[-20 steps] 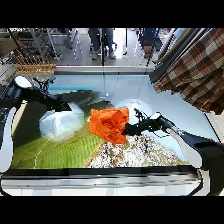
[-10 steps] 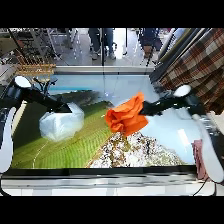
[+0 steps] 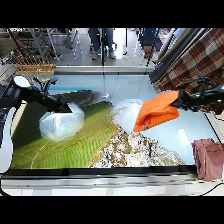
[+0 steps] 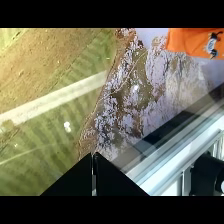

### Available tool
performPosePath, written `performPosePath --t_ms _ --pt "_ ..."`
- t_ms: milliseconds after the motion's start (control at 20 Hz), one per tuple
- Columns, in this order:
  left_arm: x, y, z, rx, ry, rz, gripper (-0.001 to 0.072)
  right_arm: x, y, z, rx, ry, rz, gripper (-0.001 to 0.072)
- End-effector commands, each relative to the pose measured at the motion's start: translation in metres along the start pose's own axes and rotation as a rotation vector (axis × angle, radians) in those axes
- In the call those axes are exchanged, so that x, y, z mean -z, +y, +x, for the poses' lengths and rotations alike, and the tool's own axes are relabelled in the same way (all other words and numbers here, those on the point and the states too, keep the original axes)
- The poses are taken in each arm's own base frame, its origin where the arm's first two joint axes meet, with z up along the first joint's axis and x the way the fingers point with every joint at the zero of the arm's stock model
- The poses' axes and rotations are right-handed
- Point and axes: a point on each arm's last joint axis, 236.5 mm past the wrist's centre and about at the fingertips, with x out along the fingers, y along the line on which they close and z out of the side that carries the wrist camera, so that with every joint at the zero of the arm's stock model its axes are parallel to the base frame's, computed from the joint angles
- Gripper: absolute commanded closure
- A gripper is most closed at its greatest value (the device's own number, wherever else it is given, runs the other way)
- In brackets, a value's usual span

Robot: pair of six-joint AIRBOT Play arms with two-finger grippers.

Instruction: Fold the clothes and pants, and hang the long-sleeved shirts on hangers.

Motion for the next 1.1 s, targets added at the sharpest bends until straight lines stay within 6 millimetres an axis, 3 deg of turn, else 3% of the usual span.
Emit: performPosePath --t_ms 0,150,250,400,500,650,750,900,950,1000,1050 --pt "0.000 -0.001 0.000 0.001 0.000 0.036 0.0695 -0.007 -0.055 -0.043 0.051 -0.068 0.105 0.0702" --pt "0.000 -0.001 0.000 0.001 0.000 0.059 0.0695 0.014 -0.116 -0.099 0.169 -0.097 0.175 0.0703" --pt "0.000 -0.001 0.000 0.001 0.001 0.071 0.0696 0.038 -0.159 -0.144 0.289 -0.127 0.227 0.0702" --pt "0.001 -0.003 0.002 0.002 0.005 0.091 0.0695 0.083 -0.208 -0.204 0.406 -0.174 0.376 0.0702" --pt "0.001 -0.004 0.003 0.003 0.007 0.116 0.0695 0.124 -0.229 -0.230 0.451 -0.175 0.525 0.0702" --pt "0.001 -0.007 0.005 0.004 0.010 0.124 0.0695 0.210 -0.264 -0.232 0.578 -0.015 0.783 0.0702" --pt "0.002 -0.009 0.006 0.006 0.013 0.127 0.0695 0.255 -0.279 -0.201 0.560 0.132 0.883 0.0700" --pt "0.002 -0.010 0.007 0.009 0.015 0.129 0.0695 0.284 -0.310 -0.149 0.546 0.182 0.942 0.0693" --pt "0.002 -0.010 0.007 0.009 0.015 0.129 0.0695 0.289 -0.316 -0.138 0.542 0.187 0.946 0.0567" --pt "0.002 -0.010 0.007 0.009 0.015 0.129 0.0695 0.293 -0.319 -0.132 0.530 0.212 0.955 0.0292" --pt "0.002 -0.009 0.006 0.008 0.013 0.126 0.0695 0.299 -0.317 -0.132 0.522 0.255 0.965 0.0121"
